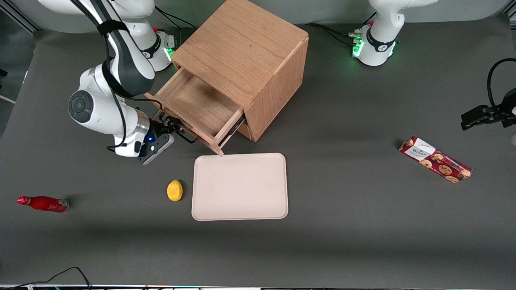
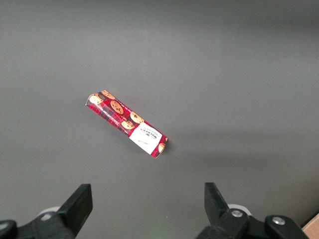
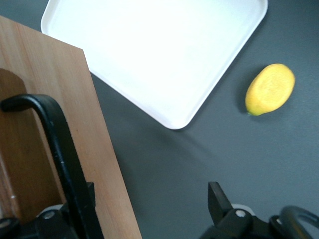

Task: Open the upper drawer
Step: 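Pull the handle outward with the right gripper, sliding the drawer open, then keep pulling the drawer further out with the right gripper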

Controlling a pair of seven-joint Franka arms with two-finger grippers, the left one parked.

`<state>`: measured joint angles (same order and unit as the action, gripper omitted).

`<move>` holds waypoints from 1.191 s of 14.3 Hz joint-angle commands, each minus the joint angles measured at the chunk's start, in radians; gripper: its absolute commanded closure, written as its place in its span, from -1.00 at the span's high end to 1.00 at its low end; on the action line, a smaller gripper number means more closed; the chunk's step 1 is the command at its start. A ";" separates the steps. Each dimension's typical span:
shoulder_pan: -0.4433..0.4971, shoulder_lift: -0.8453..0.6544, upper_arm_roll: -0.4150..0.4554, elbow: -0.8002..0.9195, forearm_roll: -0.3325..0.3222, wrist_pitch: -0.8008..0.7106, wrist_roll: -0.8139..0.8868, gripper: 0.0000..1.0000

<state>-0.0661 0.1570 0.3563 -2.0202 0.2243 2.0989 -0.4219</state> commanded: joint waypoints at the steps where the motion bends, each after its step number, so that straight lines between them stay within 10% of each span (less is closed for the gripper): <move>1: -0.008 0.042 -0.010 0.055 -0.030 -0.014 0.000 1.00; 17: -0.044 0.115 -0.043 0.166 -0.082 -0.043 -0.002 1.00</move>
<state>-0.1017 0.2526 0.3202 -1.8952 0.1685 2.0775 -0.4229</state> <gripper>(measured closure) 0.000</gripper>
